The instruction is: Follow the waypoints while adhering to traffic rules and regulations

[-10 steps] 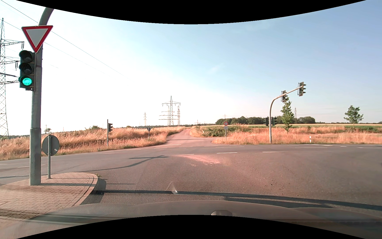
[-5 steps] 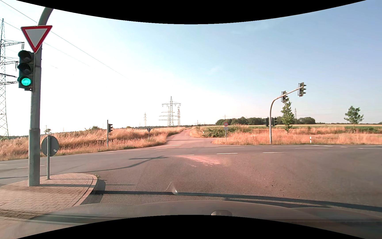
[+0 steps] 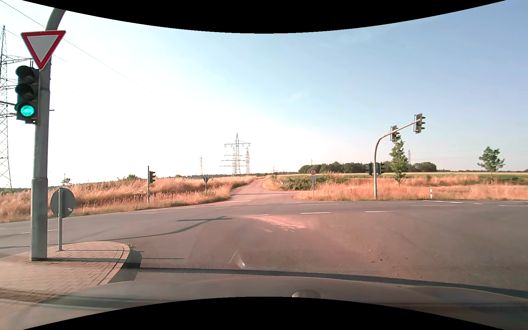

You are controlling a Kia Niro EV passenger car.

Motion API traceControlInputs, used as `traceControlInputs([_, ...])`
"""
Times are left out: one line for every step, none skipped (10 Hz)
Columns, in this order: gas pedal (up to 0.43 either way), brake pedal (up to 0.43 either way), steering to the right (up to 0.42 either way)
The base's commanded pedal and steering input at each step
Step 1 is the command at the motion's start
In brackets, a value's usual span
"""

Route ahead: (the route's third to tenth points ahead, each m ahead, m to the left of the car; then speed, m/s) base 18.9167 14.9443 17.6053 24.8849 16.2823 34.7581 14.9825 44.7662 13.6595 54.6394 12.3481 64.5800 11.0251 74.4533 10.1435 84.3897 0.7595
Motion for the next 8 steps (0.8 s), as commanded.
traceControlInputs([0.177, 0.0, -0.046])
traceControlInputs([0.189, 0.0, -0.046])
traceControlInputs([0.197, 0.0, -0.046])
traceControlInputs([0.209, 0.0, -0.046])
traceControlInputs([0.209, 0.0, -0.046])
traceControlInputs([0.22, 0.0, -0.046])
traceControlInputs([0.22, 0.0, -0.046])
traceControlInputs([0.22, 0.0, -0.049])
